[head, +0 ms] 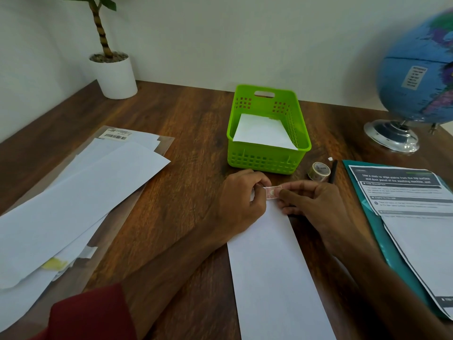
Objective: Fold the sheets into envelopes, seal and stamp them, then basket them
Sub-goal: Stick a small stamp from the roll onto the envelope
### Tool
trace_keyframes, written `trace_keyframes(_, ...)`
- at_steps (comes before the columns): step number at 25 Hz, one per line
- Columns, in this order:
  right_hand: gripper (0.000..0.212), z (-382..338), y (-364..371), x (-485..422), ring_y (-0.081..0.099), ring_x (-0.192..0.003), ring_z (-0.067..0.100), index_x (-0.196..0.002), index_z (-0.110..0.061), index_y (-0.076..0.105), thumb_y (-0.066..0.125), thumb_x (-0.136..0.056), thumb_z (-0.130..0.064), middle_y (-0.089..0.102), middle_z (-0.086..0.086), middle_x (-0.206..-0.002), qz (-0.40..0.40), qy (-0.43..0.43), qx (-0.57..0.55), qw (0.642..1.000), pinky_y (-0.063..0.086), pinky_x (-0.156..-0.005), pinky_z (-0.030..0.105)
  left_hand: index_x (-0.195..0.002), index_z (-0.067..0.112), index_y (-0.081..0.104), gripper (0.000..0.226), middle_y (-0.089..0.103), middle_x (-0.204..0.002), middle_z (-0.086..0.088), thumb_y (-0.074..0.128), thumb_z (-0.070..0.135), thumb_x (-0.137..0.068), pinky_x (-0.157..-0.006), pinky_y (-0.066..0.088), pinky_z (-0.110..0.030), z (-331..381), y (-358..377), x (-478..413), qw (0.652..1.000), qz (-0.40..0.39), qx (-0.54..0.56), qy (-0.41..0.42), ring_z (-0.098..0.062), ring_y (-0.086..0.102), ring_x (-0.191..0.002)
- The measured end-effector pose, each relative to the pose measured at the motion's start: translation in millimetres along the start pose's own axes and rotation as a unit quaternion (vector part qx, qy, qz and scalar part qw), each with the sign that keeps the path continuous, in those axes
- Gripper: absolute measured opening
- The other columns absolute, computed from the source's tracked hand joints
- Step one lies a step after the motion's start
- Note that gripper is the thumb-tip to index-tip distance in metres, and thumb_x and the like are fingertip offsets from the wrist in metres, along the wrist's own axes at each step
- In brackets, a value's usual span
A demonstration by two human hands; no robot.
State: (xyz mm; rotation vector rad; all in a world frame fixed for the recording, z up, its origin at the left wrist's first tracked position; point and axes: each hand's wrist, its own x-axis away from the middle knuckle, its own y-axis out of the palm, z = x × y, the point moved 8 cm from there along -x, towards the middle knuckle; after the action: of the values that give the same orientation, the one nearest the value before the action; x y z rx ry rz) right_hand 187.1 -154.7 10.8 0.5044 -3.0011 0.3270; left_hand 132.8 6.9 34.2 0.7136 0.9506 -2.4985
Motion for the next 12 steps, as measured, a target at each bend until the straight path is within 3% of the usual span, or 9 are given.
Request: trace_keyframes(12, 0.009, 0.0, 2.2, -0.3, 0.074, -0.072, 0.02, -0.095, -0.013, 0.08, 0.077, -0.087, -0.016, 0.08, 0.003, -0.084, 0.006, -0.023, 0.014, 1.0, 0.063, -0.068, 0.025, -0.088, 0.008, 0.076, 0.02, 0.073, -0.083, -0.001, 0.056, 0.008, -0.085, -0.07, 0.054, -0.035, 1.7, -2.2, -0.1, 1.0, 0.002, 0.023, -0.009, -0.012, 0.065, -0.076)
